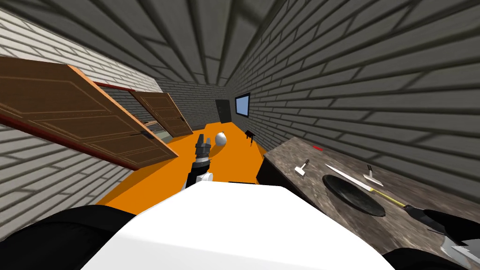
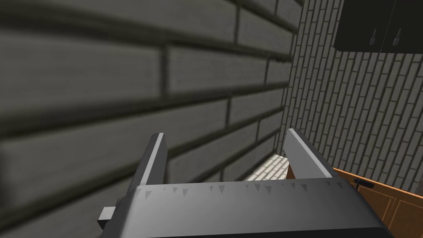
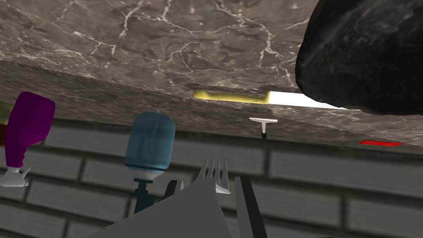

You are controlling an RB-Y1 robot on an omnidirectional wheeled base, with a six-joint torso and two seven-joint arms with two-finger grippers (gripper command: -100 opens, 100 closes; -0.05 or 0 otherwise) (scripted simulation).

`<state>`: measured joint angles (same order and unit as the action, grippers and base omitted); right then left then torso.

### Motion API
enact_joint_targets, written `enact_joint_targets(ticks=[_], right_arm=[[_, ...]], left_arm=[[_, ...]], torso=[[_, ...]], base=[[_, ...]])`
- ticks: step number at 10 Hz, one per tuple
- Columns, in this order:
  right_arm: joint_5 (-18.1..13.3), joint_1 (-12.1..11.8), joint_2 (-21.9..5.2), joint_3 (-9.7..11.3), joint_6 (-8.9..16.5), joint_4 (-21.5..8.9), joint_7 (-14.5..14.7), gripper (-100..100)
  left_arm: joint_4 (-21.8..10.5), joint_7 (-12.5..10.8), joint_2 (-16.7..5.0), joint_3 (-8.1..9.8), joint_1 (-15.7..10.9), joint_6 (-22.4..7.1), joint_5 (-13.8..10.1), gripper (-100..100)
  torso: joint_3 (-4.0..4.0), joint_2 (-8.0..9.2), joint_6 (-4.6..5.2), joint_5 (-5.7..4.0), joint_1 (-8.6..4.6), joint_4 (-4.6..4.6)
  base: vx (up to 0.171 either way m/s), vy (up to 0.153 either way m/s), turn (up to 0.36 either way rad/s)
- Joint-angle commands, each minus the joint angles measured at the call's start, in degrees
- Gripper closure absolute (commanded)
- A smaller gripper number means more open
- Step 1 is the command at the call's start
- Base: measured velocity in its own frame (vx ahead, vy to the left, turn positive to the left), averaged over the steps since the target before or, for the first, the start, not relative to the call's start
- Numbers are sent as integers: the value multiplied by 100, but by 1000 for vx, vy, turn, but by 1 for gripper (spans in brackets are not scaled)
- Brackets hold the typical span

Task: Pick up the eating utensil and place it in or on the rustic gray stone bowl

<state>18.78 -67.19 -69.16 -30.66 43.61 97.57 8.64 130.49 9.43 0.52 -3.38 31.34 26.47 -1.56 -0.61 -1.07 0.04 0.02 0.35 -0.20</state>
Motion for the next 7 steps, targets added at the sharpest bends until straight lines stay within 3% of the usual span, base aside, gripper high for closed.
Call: enact_joint_targets(ticks=[1,7], right_arm=[[154,-25,-82,45,150,182,-50,100],[695,-26,-364,288,441,625,-165,100]], left_arm=[[0,0,0,0,0,0,0,0],[0,0,0,0,-1,0,0,0]], torso=[[0,0,0,0,0,0],[2,8,-3,-1,-15,-2]], base=[[273,31,-177],[217,39,-160]])
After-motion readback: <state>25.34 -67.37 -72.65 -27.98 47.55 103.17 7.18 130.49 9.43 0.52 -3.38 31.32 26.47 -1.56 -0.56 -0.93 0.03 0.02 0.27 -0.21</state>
